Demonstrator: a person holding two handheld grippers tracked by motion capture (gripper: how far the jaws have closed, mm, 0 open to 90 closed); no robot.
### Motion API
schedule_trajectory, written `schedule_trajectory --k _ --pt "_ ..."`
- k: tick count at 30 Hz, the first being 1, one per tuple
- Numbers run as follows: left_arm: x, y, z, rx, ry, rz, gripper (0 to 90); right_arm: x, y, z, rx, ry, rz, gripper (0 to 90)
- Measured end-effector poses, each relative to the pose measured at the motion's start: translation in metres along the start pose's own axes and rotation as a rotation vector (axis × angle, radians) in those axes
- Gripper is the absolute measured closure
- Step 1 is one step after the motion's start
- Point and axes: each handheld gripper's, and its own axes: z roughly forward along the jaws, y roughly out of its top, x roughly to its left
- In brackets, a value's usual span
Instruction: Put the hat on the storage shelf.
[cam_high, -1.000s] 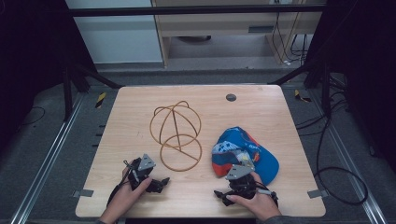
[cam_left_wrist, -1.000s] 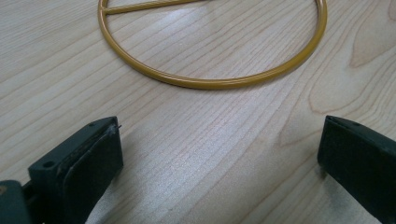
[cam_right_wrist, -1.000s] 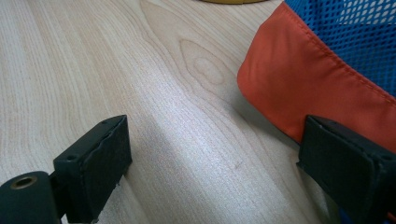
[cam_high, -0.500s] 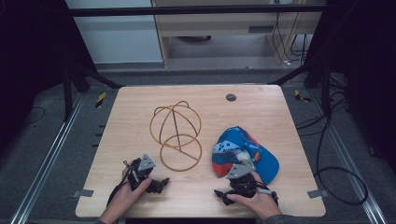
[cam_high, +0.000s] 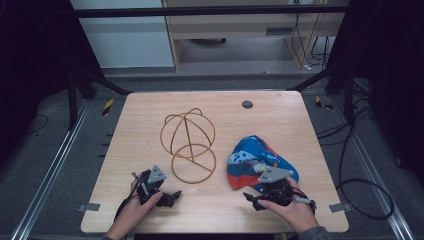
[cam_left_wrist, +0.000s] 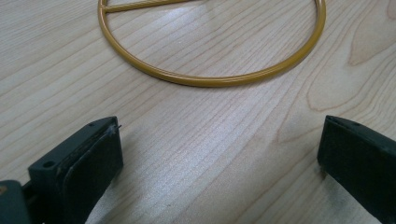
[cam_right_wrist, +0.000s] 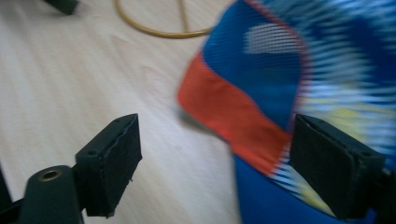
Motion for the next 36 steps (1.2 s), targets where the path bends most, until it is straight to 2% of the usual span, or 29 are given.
schedule_trajectory --k 1,3,6,7,11,16,20,24,33,36 --pt "0.000 0.000 0.000 0.000 0.000 0.000 0.0 -0.007 0.001 -0.006 0.016 -0.026 0.004 18.4" --pt "0.000 0.000 0.000 0.000 -0.001 0.000 0.0 -0.016 0.004 -0.014 0.024 -0.044 0.011 19.7" --pt "0.000 0.000 0.000 0.000 0.000 0.000 0.0 -0.026 0.009 -0.023 0.070 -0.086 0.001 20.8" --pt "0.000 0.000 0.000 0.000 0.000 0.000 0.0 -0.026 0.009 -0.023 0.070 -0.086 0.001 20.8" --pt "0.000 0.000 0.000 0.001 0.000 0.001 0.0 -0.045 0.017 -0.035 0.156 -0.119 0.002 19.6" --pt "0.000 0.000 0.000 0.001 -0.001 0.002 0.0 -0.060 0.024 -0.039 0.221 -0.134 0.016 19.6" --pt "0.000 0.000 0.000 0.001 -0.001 0.003 0.0 -0.068 0.032 -0.039 0.262 -0.118 0.024 19.0" --pt "0.000 0.000 0.000 0.001 -0.002 0.003 0.0 -0.073 0.040 -0.036 0.284 -0.098 0.018 22.2" --pt "0.001 0.000 0.000 0.001 -0.002 0.004 0.0 -0.079 0.055 -0.029 0.341 -0.048 0.012 28.8" --pt "0.001 0.000 0.000 0.001 -0.003 0.004 0.0 -0.081 0.061 -0.024 0.340 -0.030 0.019 30.1"
